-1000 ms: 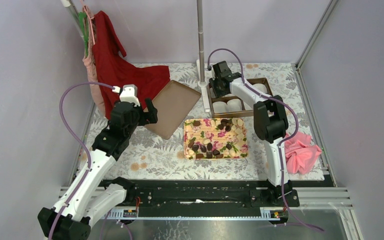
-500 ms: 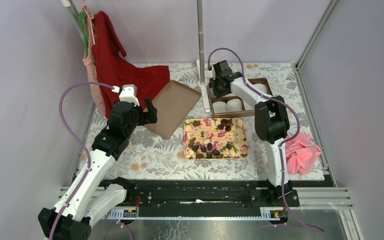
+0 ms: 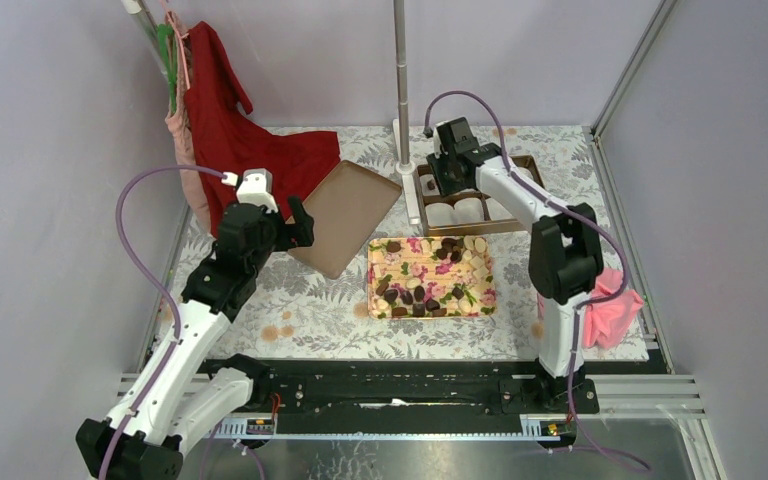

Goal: Pack the chocolate

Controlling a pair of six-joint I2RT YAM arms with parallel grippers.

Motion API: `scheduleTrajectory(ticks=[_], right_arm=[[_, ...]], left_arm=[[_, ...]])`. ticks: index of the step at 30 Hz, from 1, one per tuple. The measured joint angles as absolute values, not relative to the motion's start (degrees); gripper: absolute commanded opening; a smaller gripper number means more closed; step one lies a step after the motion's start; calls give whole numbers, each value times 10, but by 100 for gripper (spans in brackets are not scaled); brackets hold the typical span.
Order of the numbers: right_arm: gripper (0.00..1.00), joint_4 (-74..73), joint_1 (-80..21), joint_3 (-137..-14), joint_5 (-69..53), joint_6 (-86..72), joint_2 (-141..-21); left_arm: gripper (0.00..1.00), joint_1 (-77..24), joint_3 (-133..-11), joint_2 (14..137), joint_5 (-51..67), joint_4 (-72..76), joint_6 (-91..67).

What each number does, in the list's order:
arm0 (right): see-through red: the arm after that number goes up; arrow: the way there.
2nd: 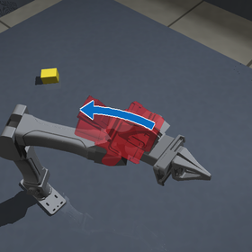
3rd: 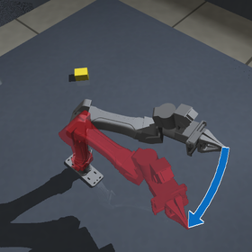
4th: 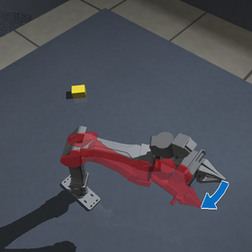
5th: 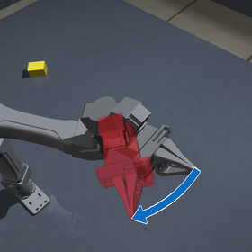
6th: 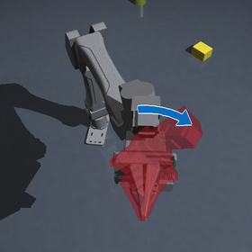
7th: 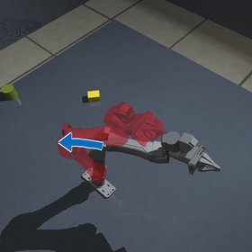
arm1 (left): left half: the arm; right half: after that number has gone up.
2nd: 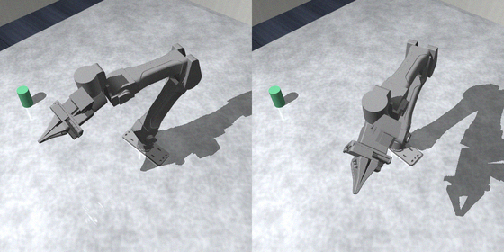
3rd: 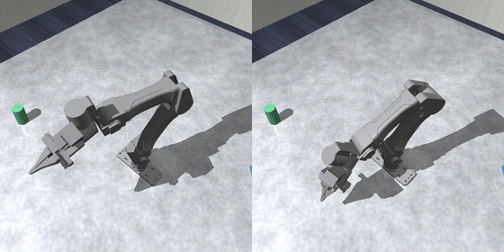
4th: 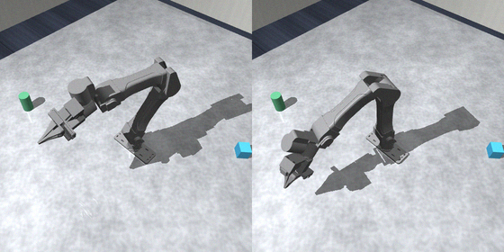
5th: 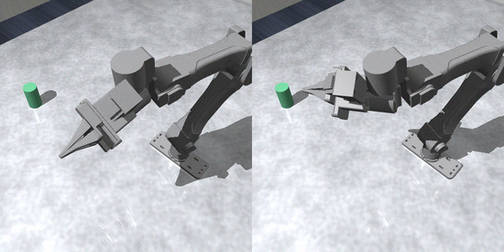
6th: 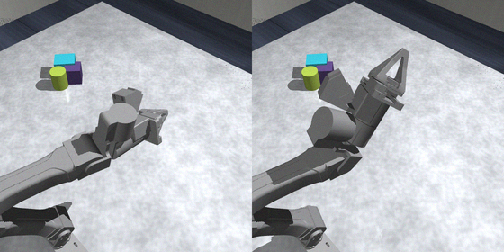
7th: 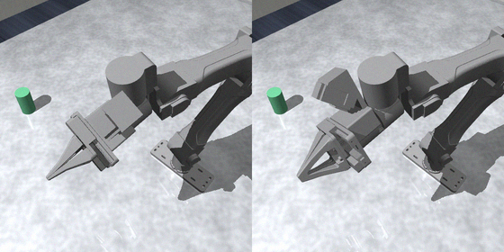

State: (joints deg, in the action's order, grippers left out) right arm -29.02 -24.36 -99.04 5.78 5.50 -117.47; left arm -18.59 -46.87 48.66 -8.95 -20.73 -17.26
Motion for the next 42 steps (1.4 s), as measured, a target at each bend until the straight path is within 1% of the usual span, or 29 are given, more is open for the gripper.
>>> scheduleTrajectory(ticks=[13, 23, 34, 42], right_arm=[[39, -340, -253, -837, 33, 6, -975], [39, -404, -303, -707, 35, -32, -853], [40, -460, -345, -634, 34, -72, -797], [40, -472, -357, -604, 33, -86, -795]], left_arm=[[99, -183, -469, 465, -79, -207, -173], [99, -183, -469, 464, -68, -207, -174], [99, -183, -469, 464, -64, -207, -174], [99, -183, -469, 464, -64, -207, -174]])
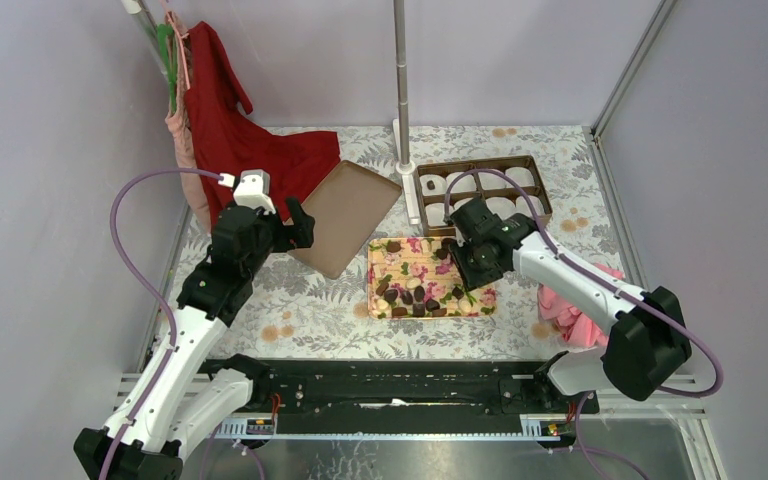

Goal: Pack the chocolate

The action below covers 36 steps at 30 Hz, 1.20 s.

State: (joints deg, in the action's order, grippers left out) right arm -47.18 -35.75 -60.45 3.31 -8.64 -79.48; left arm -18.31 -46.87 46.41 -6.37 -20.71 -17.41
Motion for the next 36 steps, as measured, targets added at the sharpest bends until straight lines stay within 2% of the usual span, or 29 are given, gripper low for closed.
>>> scheduleTrajectory(ticks=[21, 25, 36], right_arm=[[38, -471, -375, -590, 10, -88, -832], [42, -471, -375, -590, 10, -88, -839], [45, -486, -376, -590, 78, -94, -844]], left_arm=[[99, -183, -469, 470, -55, -207, -174], [99, -183, -469, 470, -53, -207, -174], [99, -183, -469, 470, -53, -207, -174]])
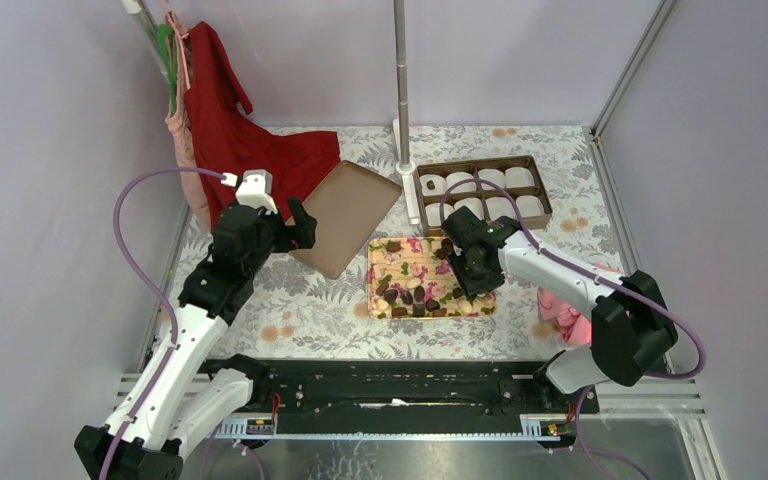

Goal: Pack the chocolate

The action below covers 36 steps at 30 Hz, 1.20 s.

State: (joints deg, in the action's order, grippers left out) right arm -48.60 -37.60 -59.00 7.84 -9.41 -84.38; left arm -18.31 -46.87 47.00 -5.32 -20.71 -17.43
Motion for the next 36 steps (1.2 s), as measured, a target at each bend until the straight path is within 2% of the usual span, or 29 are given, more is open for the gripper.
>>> scheduleTrajectory(ticks=[10, 23, 36], right_arm=[[43, -512, -376, -606, 93, -108, -843], [46, -523, -376, -611, 46, -114, -834], [44, -524, -376, -611, 33, -114, -869]], left_arm=[[99, -183, -469, 470, -53, -207, -174], [99, -183, -469, 470, -53, -207, -174], [99, -183, -469, 470, -53, -207, -174]])
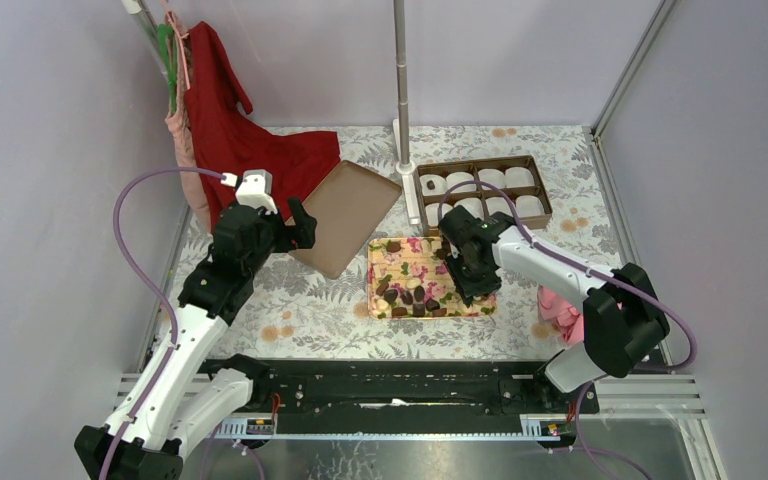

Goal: Pack the chocolate

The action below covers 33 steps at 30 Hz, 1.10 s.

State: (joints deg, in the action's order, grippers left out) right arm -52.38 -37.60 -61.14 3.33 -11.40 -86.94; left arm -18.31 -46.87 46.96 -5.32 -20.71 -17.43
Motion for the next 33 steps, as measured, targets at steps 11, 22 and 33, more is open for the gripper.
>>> scheduleTrajectory(ticks=[11, 22, 33], right_arm=[[27, -520, -376, -617, 34, -114, -875], [25, -530, -374, -702, 61, -105, -871], [24, -535, -299, -871, 85, -66, -949]], left_arm=[[99, -183, -469, 469, -53, -207, -175], [99, -183, -469, 469, -50, -207, -175], [99, -183, -469, 478, -24, -207, -181]])
